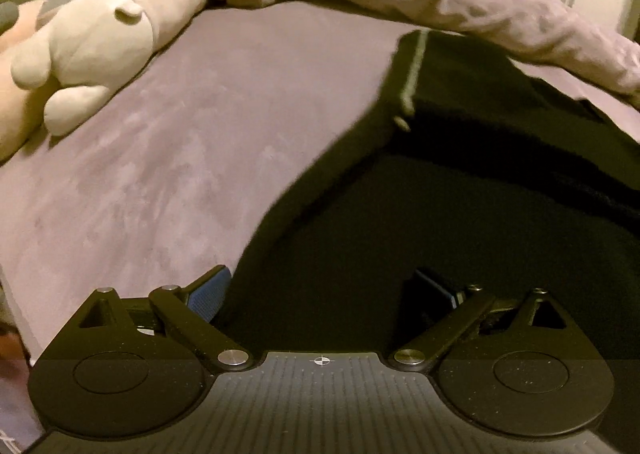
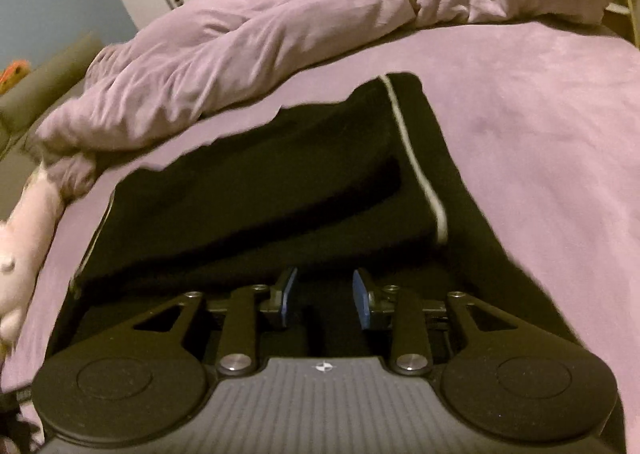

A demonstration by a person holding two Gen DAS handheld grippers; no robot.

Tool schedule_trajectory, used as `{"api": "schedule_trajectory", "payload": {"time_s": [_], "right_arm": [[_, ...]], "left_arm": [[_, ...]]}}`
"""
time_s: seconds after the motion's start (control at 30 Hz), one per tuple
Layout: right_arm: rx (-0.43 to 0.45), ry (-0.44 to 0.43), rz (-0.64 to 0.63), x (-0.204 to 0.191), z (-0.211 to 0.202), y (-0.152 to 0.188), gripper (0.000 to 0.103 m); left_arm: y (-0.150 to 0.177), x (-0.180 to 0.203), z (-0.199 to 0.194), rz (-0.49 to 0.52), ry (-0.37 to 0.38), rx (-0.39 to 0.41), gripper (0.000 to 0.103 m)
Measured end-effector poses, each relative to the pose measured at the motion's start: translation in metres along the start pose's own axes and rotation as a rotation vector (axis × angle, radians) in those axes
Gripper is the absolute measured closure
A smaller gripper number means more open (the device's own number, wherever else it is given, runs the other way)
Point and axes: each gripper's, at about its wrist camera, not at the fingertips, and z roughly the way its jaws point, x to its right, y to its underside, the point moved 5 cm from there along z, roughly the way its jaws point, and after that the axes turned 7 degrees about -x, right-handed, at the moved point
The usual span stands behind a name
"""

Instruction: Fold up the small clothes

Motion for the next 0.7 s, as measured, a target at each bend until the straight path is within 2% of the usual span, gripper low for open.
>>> {"api": "schedule_trajectory", "payload": {"time_s": [0.1, 0.17, 0.23, 0.33, 0.4, 0.53, 0.7], "right_arm": [[-0.031, 0.035, -0.063, -0.008, -0.024, 0.043, 0.073], [-0.043, 0.064, -0.109, -0.013, -0.039, 0.068, 0.072], [-0.047, 0.085, -0.125, -0.015, -0.053, 0.091, 0.068], [-0.055, 0.091, -0.132, -0.017, -0.069, 0.121, 0.062], [-0.058, 0.101, -0.135, -0.015, -0.074, 0.134, 0.058], [-0.089, 0.133, -0.098, 0.001, -0.078, 0.152, 0.058], [-0.082, 0.143, -0.072, 0.017, -0.093, 0.165, 0.056]], "left_arm": [[0.018, 0.007, -0.013, 0.038, -0.021, -0.004, 0.003], [0.032, 0.012, -0.020, 0.046, 0.000, -0.034, 0.003], [0.044, 0.014, -0.027, 0.041, 0.018, -0.056, 0.003], [0.060, 0.019, -0.040, 0.064, 0.038, -0.048, 0.003], [0.069, 0.022, -0.047, 0.080, 0.041, -0.046, 0.003], [0.081, 0.025, -0.054, 0.091, 0.046, -0.056, 0.003], [0.091, 0.030, -0.059, 0.118, 0.044, -0.058, 0.003]]}}
